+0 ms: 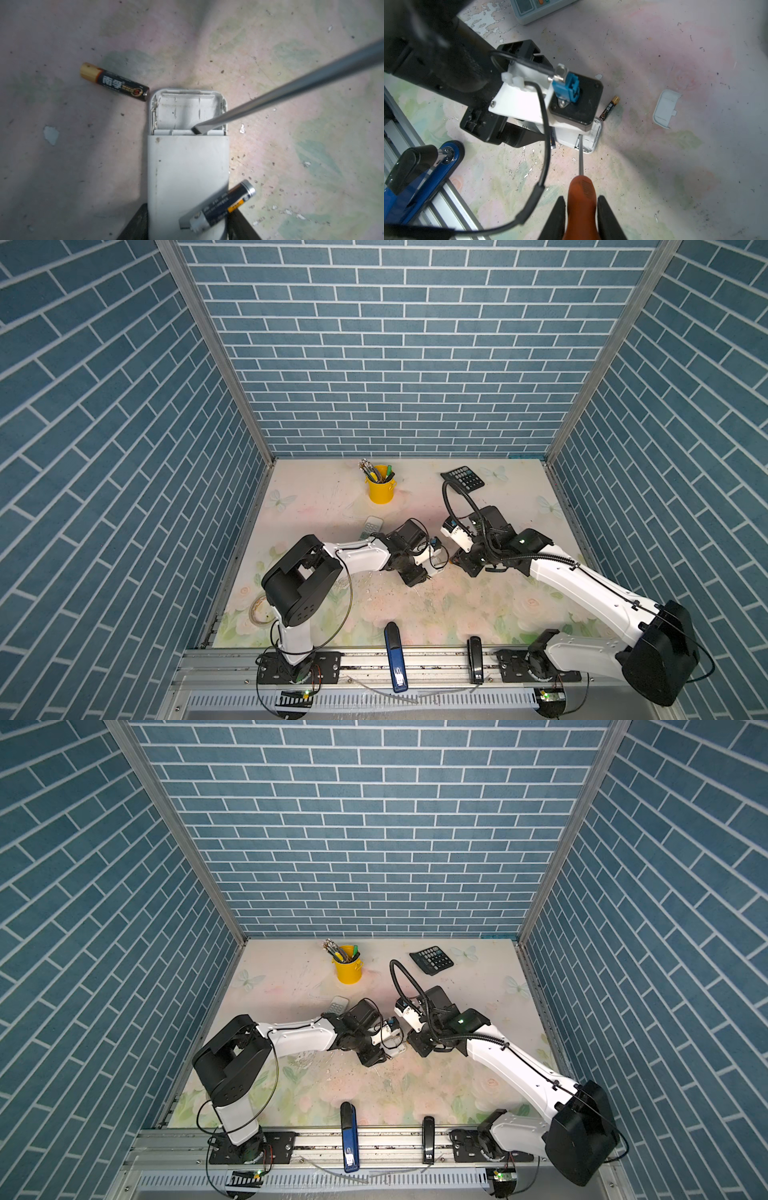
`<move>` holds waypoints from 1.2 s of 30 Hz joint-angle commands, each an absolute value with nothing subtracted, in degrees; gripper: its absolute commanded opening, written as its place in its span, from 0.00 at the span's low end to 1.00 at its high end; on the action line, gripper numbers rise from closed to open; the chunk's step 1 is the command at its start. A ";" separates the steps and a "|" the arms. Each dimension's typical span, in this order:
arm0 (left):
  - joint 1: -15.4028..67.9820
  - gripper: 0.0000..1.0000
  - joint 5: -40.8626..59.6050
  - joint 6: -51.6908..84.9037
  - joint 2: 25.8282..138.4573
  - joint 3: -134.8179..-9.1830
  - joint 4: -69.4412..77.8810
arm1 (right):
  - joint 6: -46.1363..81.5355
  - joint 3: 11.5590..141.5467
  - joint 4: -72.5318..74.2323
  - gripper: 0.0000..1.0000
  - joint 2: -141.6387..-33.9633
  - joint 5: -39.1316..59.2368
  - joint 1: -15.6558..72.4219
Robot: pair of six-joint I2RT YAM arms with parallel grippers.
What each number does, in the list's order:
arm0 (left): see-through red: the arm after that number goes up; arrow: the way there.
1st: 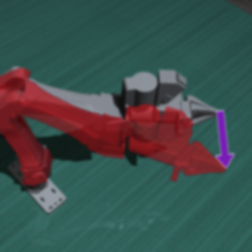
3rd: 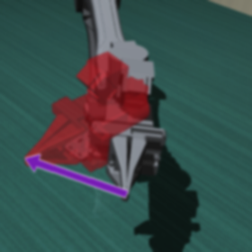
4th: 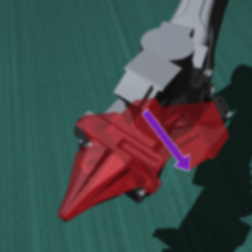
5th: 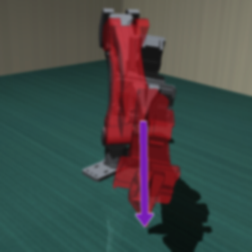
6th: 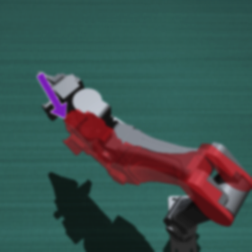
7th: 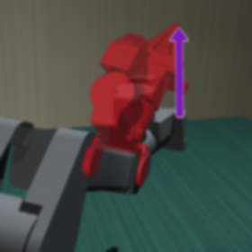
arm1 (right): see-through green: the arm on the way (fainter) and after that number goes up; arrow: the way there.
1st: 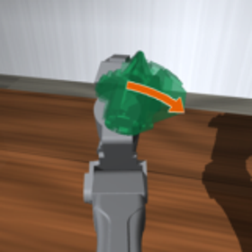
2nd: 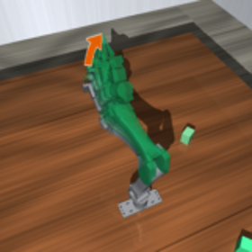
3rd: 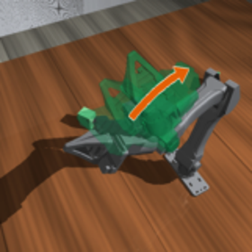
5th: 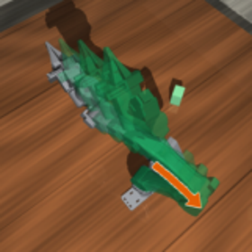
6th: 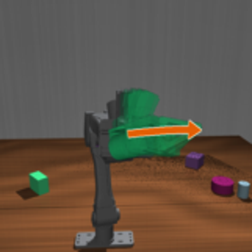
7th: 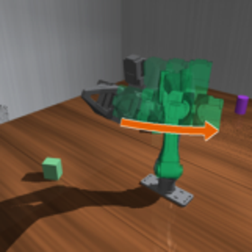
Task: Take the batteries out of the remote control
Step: 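Pry the dark blue battery out with the screwdriver, right gripper, then raise the screwdriver away from the emptied remote with the right gripper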
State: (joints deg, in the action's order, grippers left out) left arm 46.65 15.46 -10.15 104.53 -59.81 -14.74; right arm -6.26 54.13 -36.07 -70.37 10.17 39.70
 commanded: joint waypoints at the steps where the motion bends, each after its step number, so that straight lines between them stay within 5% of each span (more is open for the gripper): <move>1: 44.97 0.14 12.74 -6.78 108.27 -59.90 -17.03 | -5.89 54.79 -37.21 0.00 -67.41 8.29 39.98; 16: 43.59 0.14 7.69 -2.19 108.36 -61.57 -20.29 | -4.72 54.07 -39.14 0.00 -62.38 6.12 39.99; 36: 44.20 0.19 13.55 2.65 111.60 -65.15 -15.78 | -0.35 53.60 -37.97 0.00 -55.81 -3.88 37.29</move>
State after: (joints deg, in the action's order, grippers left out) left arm 44.16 13.13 1.37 108.79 -64.95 -12.38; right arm -1.67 54.13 -38.57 -57.76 -2.17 37.80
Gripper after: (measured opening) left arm 0.561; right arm 0.265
